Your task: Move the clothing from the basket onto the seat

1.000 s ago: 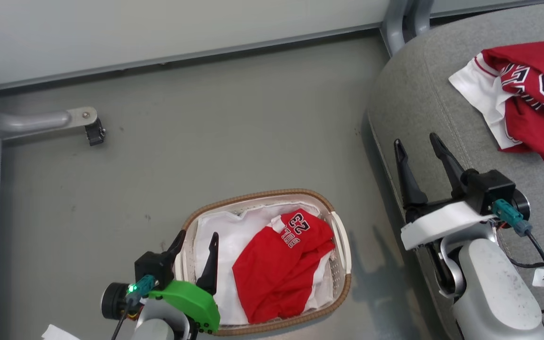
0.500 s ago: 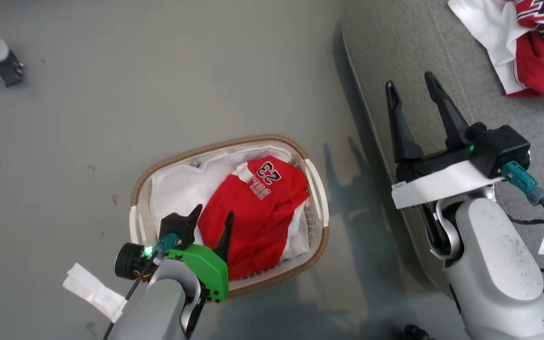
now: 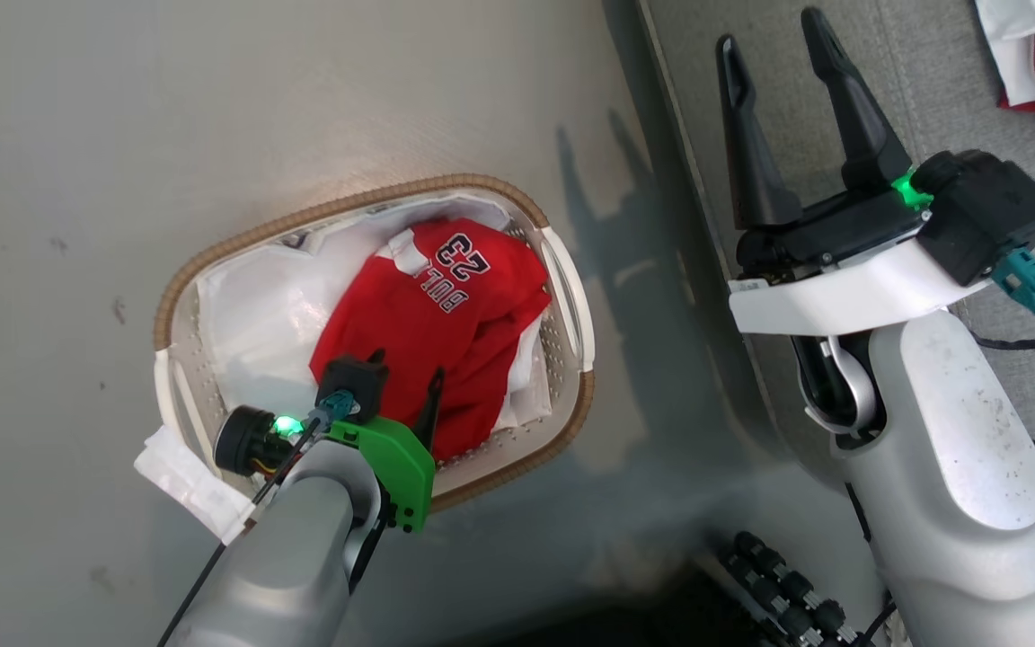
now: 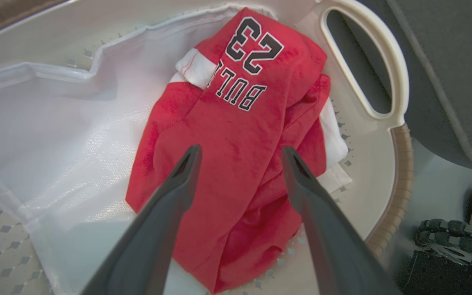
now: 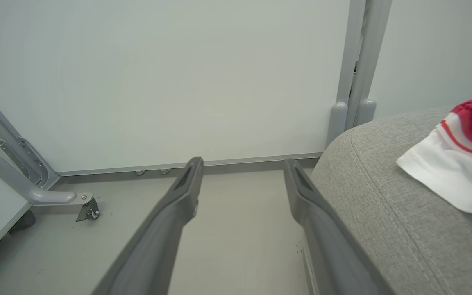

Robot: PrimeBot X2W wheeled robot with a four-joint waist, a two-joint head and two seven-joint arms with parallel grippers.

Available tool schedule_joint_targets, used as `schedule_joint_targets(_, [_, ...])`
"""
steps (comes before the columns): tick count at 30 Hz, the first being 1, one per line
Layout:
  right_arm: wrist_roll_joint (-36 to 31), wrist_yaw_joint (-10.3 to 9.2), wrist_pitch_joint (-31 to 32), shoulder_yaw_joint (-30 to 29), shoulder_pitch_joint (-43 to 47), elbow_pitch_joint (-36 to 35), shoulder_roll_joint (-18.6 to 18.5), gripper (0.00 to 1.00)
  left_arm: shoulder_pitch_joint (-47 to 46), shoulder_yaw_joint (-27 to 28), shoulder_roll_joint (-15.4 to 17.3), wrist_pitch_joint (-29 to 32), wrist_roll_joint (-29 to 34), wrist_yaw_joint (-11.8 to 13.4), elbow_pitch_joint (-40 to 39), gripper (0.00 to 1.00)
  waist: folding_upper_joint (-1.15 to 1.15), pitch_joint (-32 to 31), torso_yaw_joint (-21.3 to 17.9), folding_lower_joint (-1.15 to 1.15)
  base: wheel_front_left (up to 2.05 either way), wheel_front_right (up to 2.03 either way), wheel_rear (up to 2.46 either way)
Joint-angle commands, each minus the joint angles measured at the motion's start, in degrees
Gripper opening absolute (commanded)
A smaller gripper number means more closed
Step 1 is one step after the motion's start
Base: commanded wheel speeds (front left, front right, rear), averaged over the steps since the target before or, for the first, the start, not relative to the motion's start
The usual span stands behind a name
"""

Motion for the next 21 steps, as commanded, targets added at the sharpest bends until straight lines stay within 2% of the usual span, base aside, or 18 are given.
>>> schedule_joint_targets(1, [0.59, -0.08, -0.11, 0.09, -0.83, -0.61, -0.11, 1.0, -1.44, -0.67, 0.43, 0.04, -0.36, 0.28, 0.61, 1.0, 0.0, 3.75, -2.0, -0.01, 0.0, 0.0, 0.0])
schedule_joint_targets(7, [1.28, -0.08, -0.11, -0.28, -1.8, -1.82, -0.12, 1.0, -5.11, -3.79, 0.42, 0.04, -1.39, 0.61, 2.95, 1.0, 0.0, 7.32, -2.31, -0.01, 0.0, 0.0, 0.0])
schedule_joint_targets(9, [2.97, -0.08, -0.11, -1.23, -1.63, -1.74, -0.14, 1.0, -6.38, -5.38, 0.39, 0.04, -0.61, 0.57, 3.34, 1.0, 0.0, 8.19, -2.32, -0.01, 0.0, 0.0, 0.0])
schedule_joint_targets(14, [2.3, -0.08, -0.11, -1.93, -1.96, -1.98, -0.12, 1.0, -8.22, -9.77, 0.39, 0.04, 0.76, 1.13, 5.05, 1.0, 0.0, 9.52, -2.15, -0.01, 0.0, 0.0, 0.0])
schedule_joint_targets(21, [1.06, -0.08, -0.11, -2.64, -1.51, -2.47, -0.11, 1.0, -10.48, -15.4, 0.42, 0.05, 1.71, 5.21, 7.86, 1.0, 0.0, 10.14, -1.71, -0.01, 0.0, 0.0, 0.0])
